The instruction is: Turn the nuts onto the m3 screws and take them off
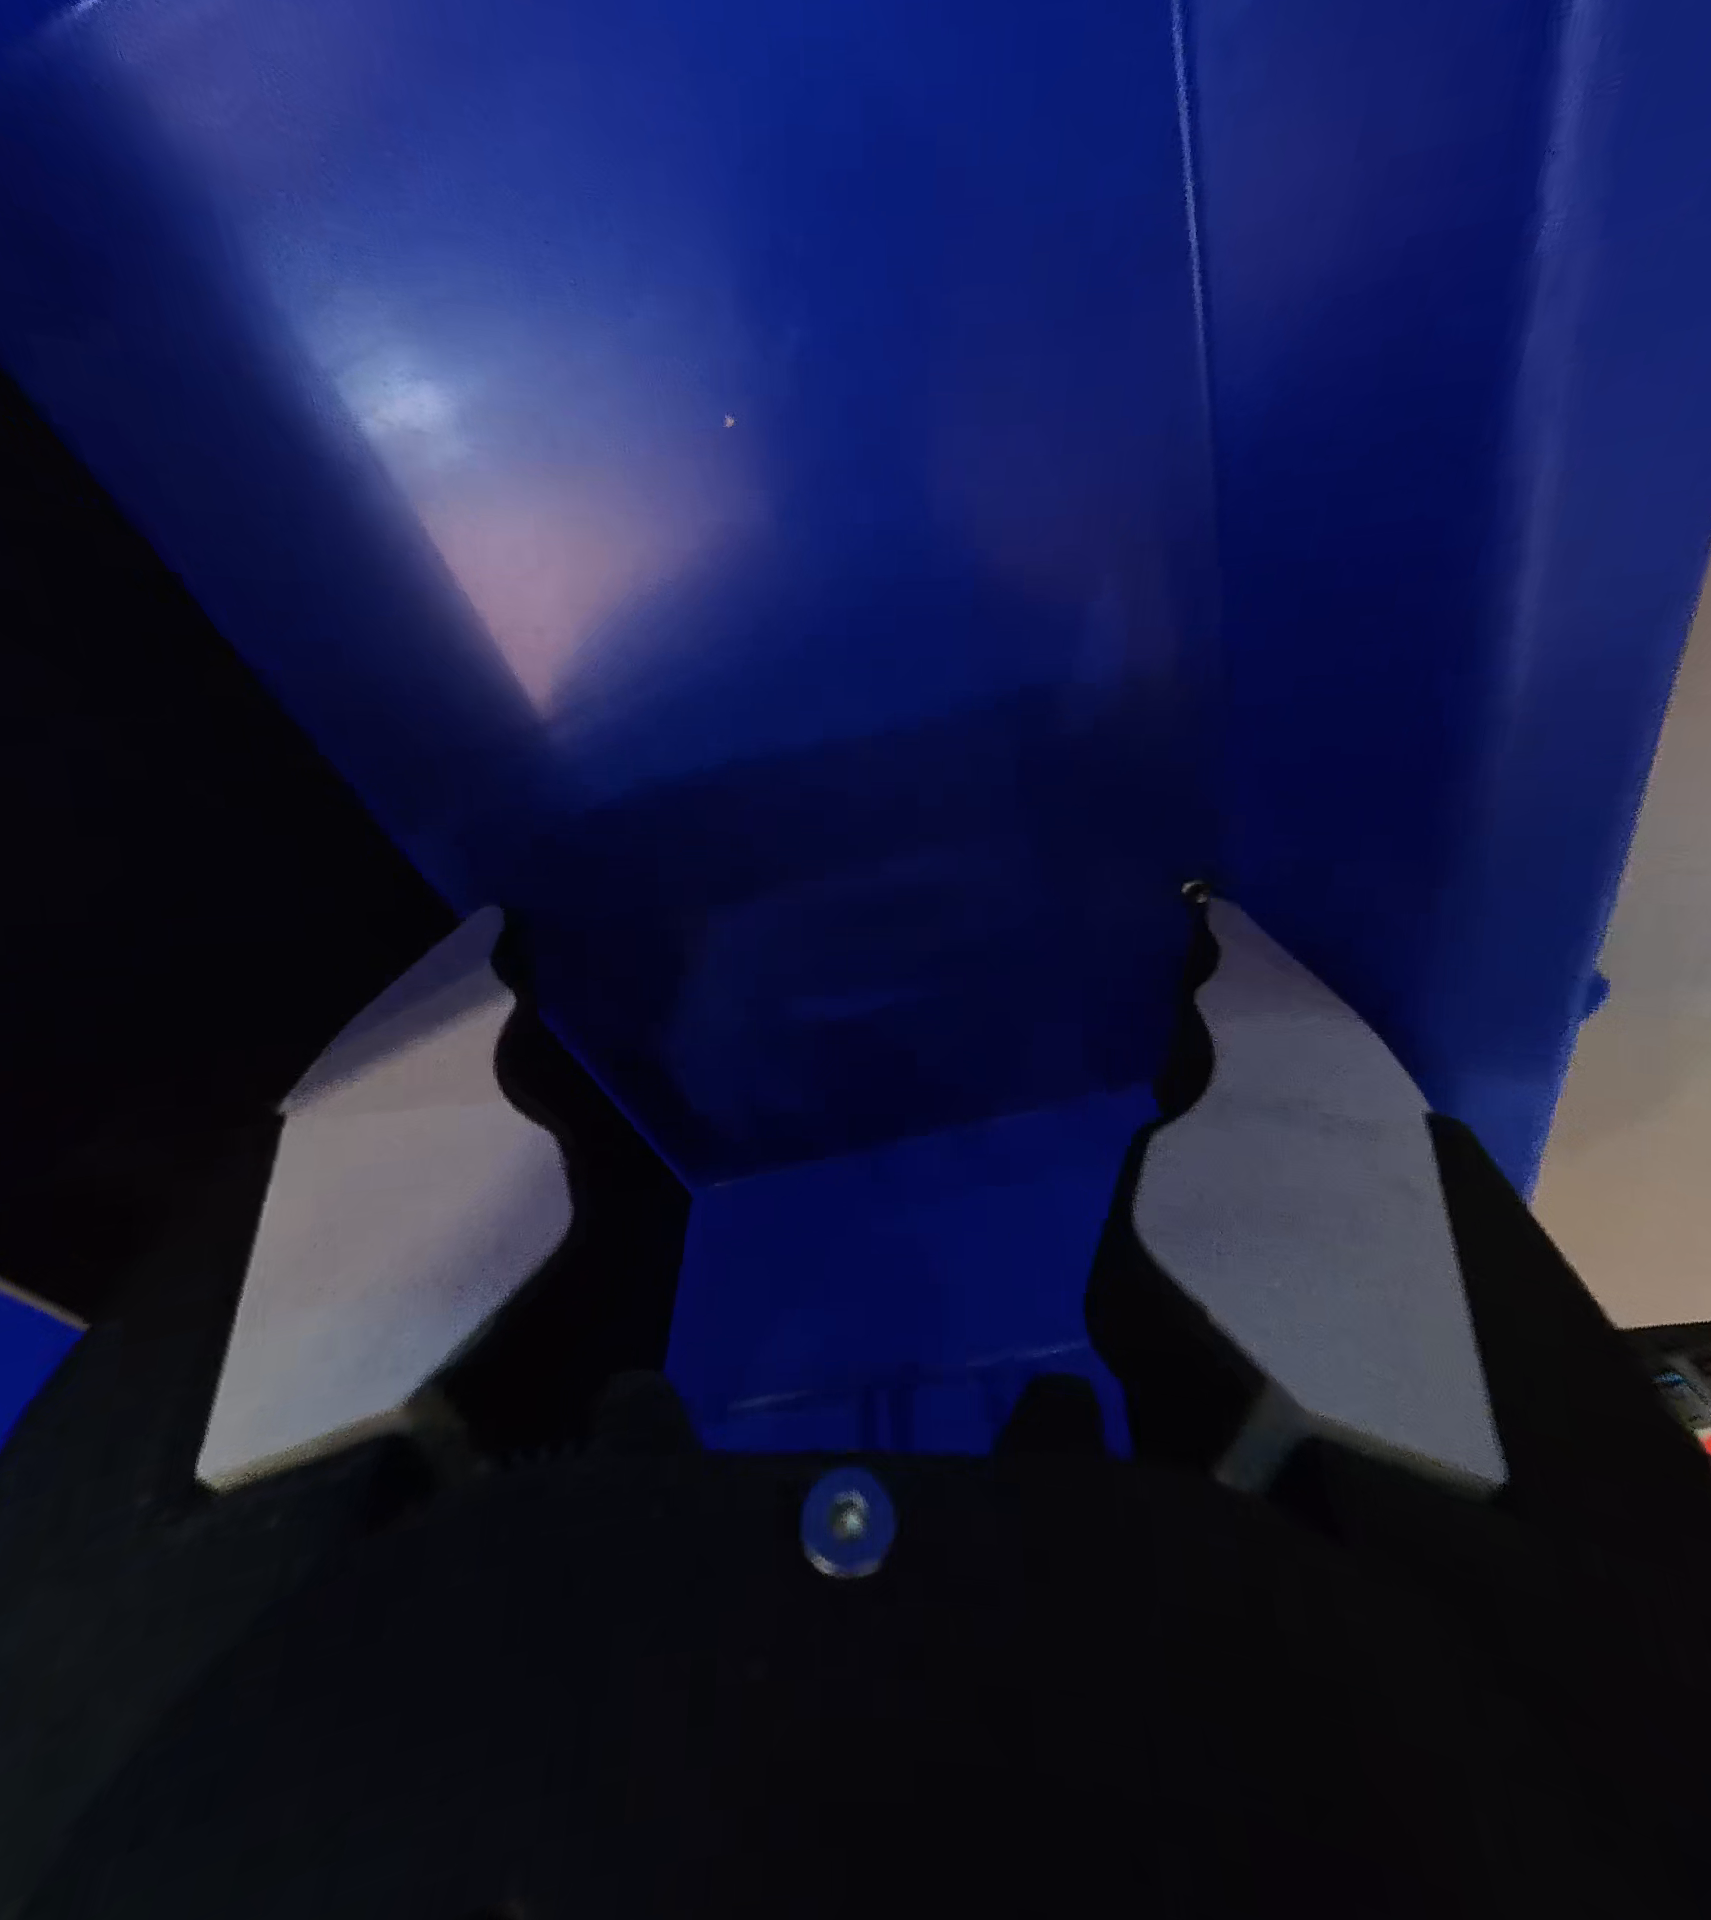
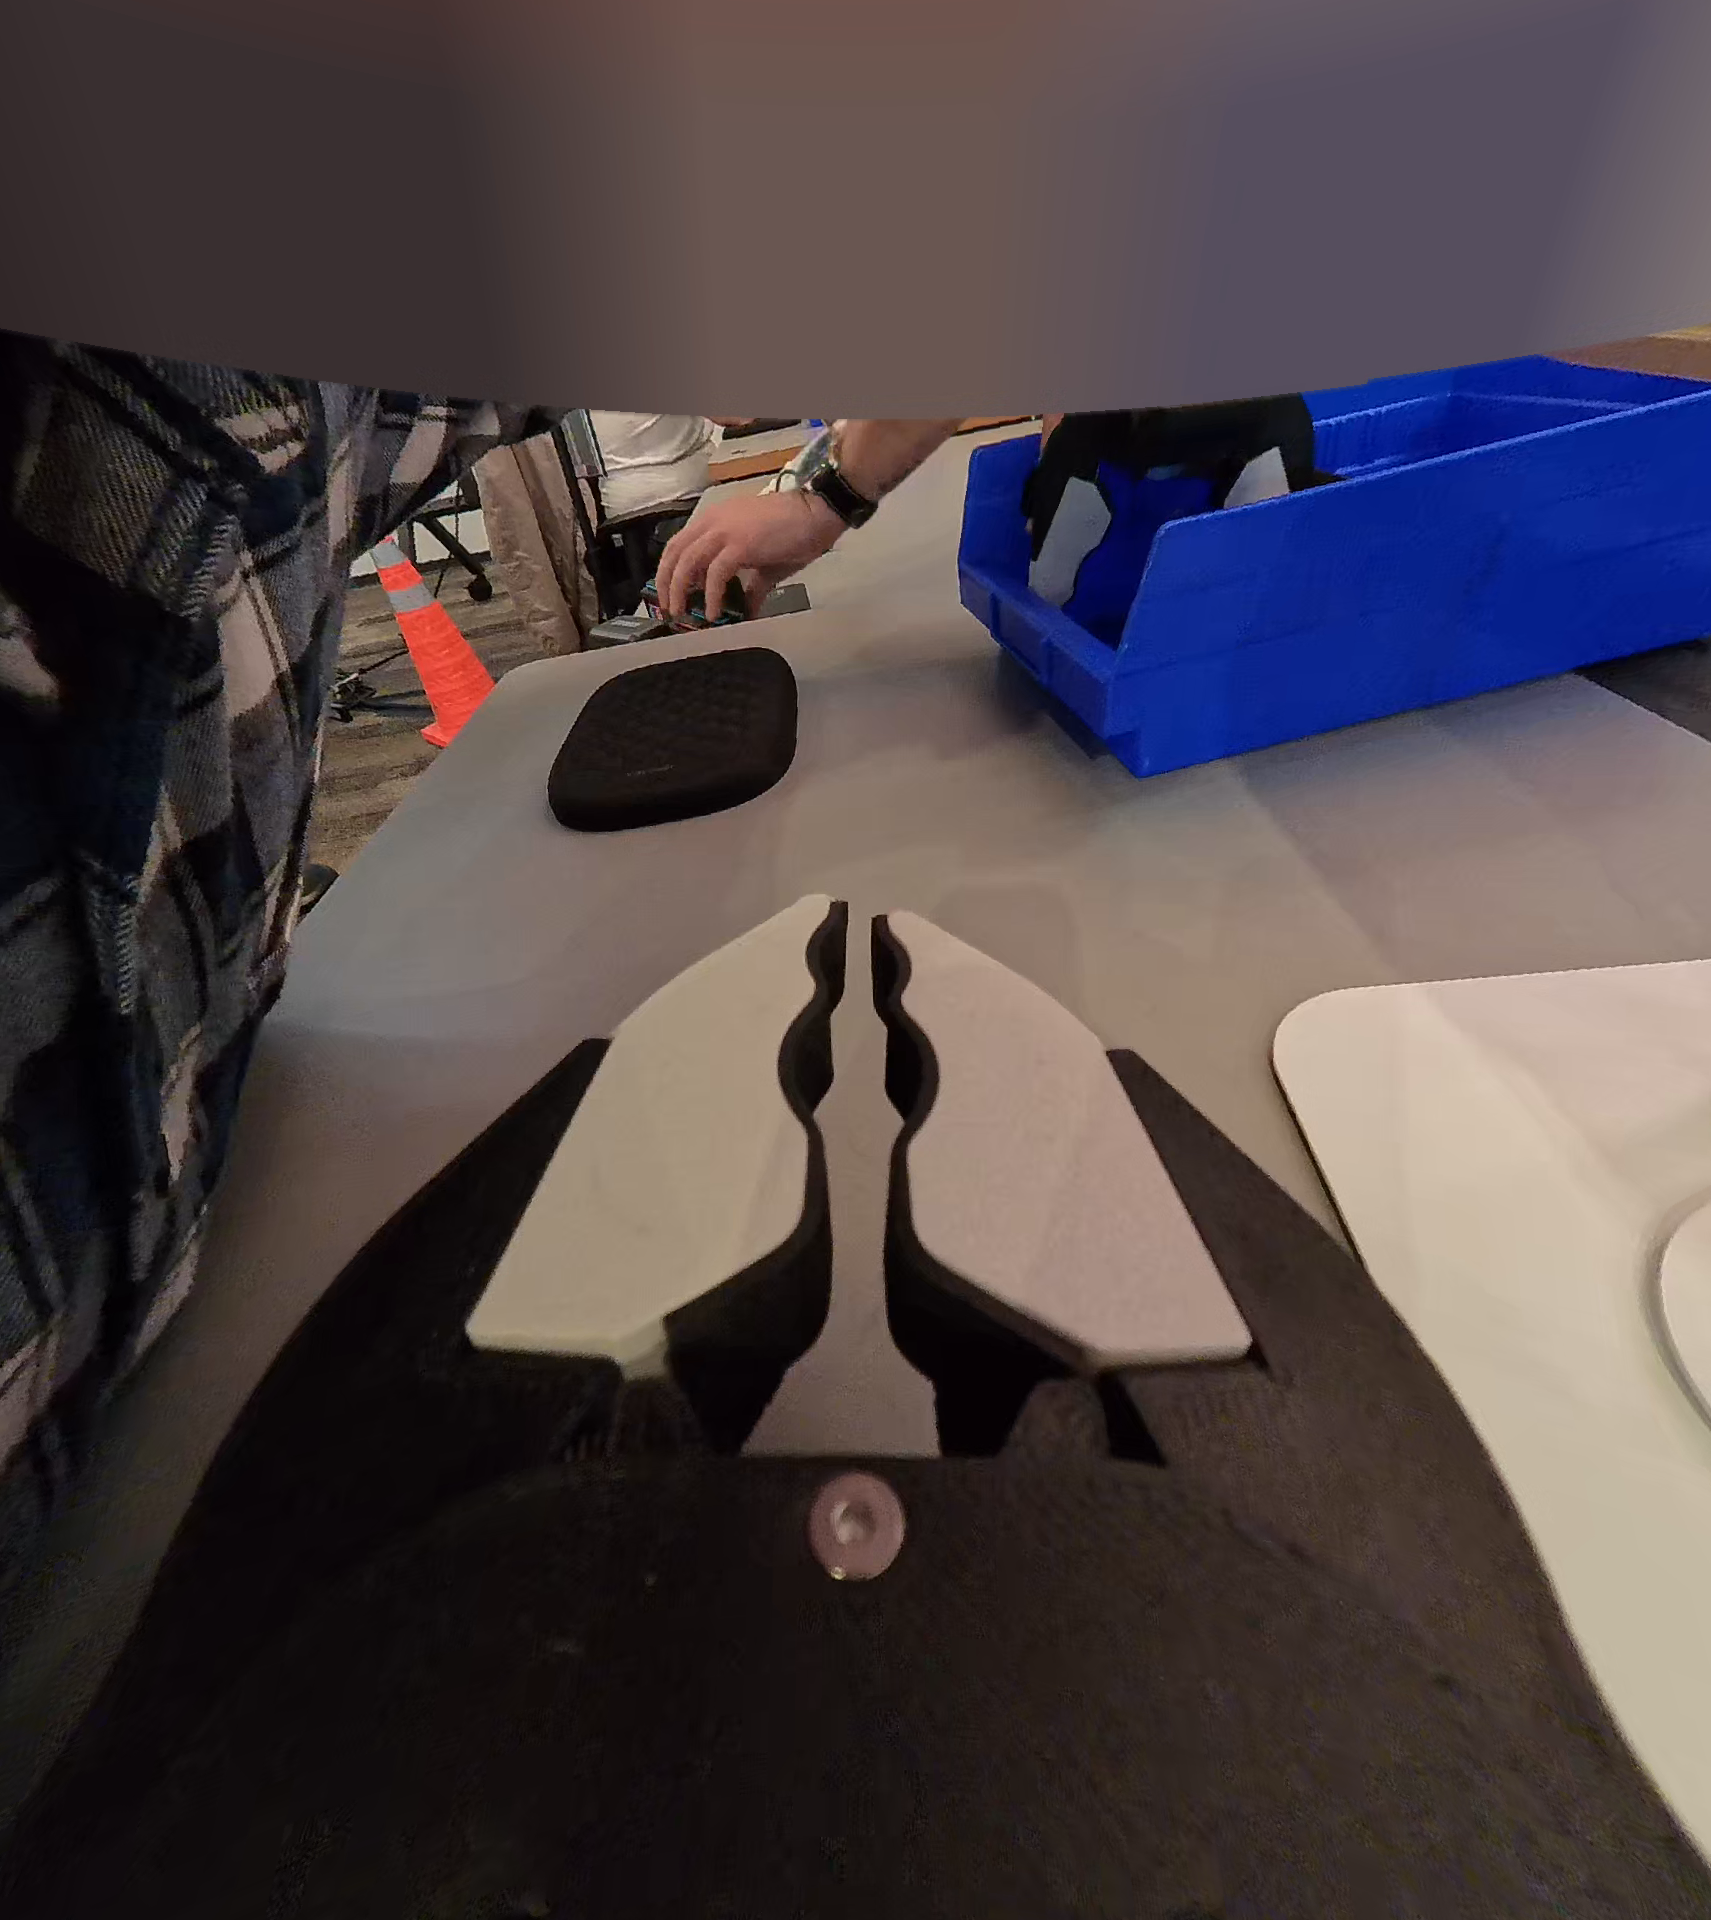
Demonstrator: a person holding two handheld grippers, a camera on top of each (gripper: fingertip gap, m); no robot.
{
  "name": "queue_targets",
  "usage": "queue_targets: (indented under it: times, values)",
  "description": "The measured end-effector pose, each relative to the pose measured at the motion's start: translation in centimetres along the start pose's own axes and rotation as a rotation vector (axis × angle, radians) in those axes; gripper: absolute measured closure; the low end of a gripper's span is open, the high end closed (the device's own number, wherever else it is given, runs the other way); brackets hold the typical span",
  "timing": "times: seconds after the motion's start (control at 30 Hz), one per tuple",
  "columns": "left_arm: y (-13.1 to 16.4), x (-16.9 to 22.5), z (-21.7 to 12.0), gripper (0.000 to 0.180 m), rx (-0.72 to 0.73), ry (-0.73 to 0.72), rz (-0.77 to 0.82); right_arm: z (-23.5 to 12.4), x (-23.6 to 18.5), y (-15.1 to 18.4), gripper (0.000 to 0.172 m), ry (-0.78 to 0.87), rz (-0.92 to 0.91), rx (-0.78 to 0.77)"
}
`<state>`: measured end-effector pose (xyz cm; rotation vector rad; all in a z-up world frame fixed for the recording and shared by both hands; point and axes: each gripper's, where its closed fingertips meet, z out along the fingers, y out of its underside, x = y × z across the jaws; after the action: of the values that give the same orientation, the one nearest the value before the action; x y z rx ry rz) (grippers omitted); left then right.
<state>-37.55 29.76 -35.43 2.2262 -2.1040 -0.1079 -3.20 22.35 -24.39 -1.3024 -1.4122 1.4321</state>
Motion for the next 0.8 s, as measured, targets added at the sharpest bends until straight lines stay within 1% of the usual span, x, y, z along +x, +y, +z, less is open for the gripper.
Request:
queue_targets:
  times: [0.2,0.47,0.63,0.7,0.8]
  values:
    - [0.0,-0.1,0.1,0.066,-0.007,-0.004,-0.016,0.0,0.1,0.1,0.167,0.001,-0.002,-0.002]
    - [0.0,-0.5,-0.2,0.078,0.011,-0.025,-0.037,-0.1,0.2,0.1,0.167,0.0,-0.003,-0.004]
    - [0.1,-0.7,-1.0,0.078,0.023,-0.069,-0.013,-0.1,0.2,0.2,0.167,0.001,-0.006,-0.008]
    - [0.0,-0.4,-1.9,0.087,0.037,-0.093,0.008,-0.1,0.2,0.3,0.167,0.001,-0.008,-0.011]
    - [-1.1,1.2,-2.5,0.104,0.084,-0.048,0.052,0.0,0.2,0.4,0.167,0.001,-0.014,-0.019]
